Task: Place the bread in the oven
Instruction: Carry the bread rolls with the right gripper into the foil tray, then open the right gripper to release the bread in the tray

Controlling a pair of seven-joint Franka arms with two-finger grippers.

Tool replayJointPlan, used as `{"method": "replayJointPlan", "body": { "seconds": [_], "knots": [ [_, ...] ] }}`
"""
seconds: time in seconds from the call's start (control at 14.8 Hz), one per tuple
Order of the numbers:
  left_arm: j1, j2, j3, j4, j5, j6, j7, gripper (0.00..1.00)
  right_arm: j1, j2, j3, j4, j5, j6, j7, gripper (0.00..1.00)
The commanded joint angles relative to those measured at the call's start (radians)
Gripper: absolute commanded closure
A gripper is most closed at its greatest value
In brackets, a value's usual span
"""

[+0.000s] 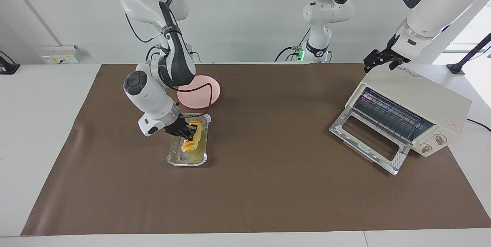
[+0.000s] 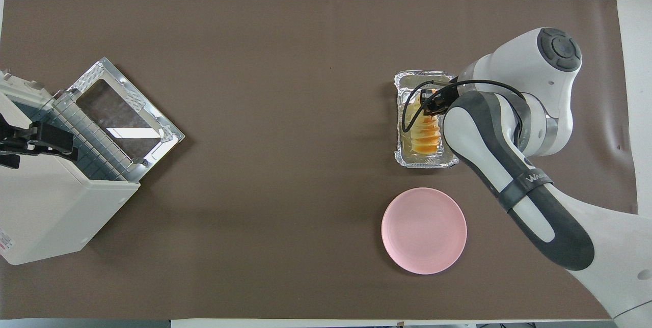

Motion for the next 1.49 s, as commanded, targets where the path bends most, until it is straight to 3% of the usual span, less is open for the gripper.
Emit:
{"method": "replayJointPlan", "body": {
  "seconds": [0.0,0.07,0.14,0.27,0.34,0.61,1.02,1.42],
  "knots": [
    [0.013,-0.016,-0.013,-0.011,0.015,0.012,0.006,0.00,0.001,0.000,0.005,-0.047,0.020,0.073,0.004,1.00],
    [0.013,-0.016,-0.013,-0.011,0.015,0.012,0.004,0.00,0.006,0.003,0.005,-0.050,0.020,0.086,0.006,1.00],
    [0.013,-0.016,-0.013,-0.011,0.015,0.012,0.004,0.00,0.006,0.003,0.005,-0.044,0.018,0.078,0.003,0.86],
    [0.013,-0.016,-0.013,-0.011,0.015,0.012,0.004,0.00,0.004,-0.002,0.005,-0.036,0.006,0.074,-0.011,0.13],
    [0.013,-0.018,-0.013,-0.011,0.015,0.012,0.004,0.00,0.004,-0.009,0.003,-0.030,0.003,0.068,-0.023,0.00],
    [0.013,-0.016,-0.013,-0.011,0.015,0.012,0.004,0.00,-0.031,-0.046,-0.003,0.038,-0.066,-0.047,-0.099,0.00],
    [0.013,-0.016,-0.013,-0.011,0.015,0.012,0.004,0.00,-0.106,-0.071,0.000,-0.071,-0.069,-0.037,-0.133,0.01],
    [0.013,-0.016,-0.013,-0.011,0.015,0.012,0.004,0.00,-0.105,-0.060,0.000,-0.146,-0.031,0.020,-0.132,0.12]
  ]
}}
